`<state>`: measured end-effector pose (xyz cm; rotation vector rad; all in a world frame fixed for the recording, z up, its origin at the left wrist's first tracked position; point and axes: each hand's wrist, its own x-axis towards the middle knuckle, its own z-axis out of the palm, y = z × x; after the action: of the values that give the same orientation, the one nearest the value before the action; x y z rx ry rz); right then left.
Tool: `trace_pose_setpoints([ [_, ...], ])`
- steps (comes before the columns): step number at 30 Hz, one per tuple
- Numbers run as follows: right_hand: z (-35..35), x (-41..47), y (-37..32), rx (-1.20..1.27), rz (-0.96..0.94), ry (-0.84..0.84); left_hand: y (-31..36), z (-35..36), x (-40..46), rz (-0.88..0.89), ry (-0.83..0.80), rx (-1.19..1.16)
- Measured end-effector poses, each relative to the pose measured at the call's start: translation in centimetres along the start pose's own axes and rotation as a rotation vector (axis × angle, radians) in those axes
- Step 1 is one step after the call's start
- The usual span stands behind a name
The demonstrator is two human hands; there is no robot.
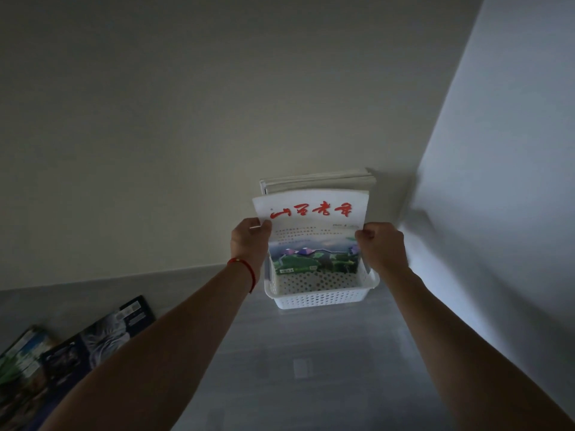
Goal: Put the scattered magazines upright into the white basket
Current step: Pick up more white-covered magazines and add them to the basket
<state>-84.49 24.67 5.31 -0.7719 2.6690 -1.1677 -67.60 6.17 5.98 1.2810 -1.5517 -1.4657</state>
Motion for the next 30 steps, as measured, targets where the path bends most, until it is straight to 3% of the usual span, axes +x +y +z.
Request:
trace_pose_setpoints([
  [8, 0.5, -0.1, 0.9, 0.118, 0.106, -0.039, -0.2, 0.5, -1.0, 0.066, -0.004, 0.16],
  [13, 3.8, -3.6, 1.1, 0.359, 0.206, 0.088, -0.8, 0.8, -1.0, 0.033, -0.009, 0.214],
  [19, 5.8, -4.6, 1.0, 0.658, 0.46, -0.057, -1.2, 1.1, -0.9, -0.017, -0.079, 0.254],
  [25, 3.2, -1.6, -0.2, 0.981, 0.486, -0.114, -1.4, 0.6, -0.5, -0.088, -0.185, 0.184],
  [30, 0.7, -1.7, -0.9, 0.868, 0.38, -0.243, -0.9, -0.7, -1.3, -0.087, -0.22, 0.166],
])
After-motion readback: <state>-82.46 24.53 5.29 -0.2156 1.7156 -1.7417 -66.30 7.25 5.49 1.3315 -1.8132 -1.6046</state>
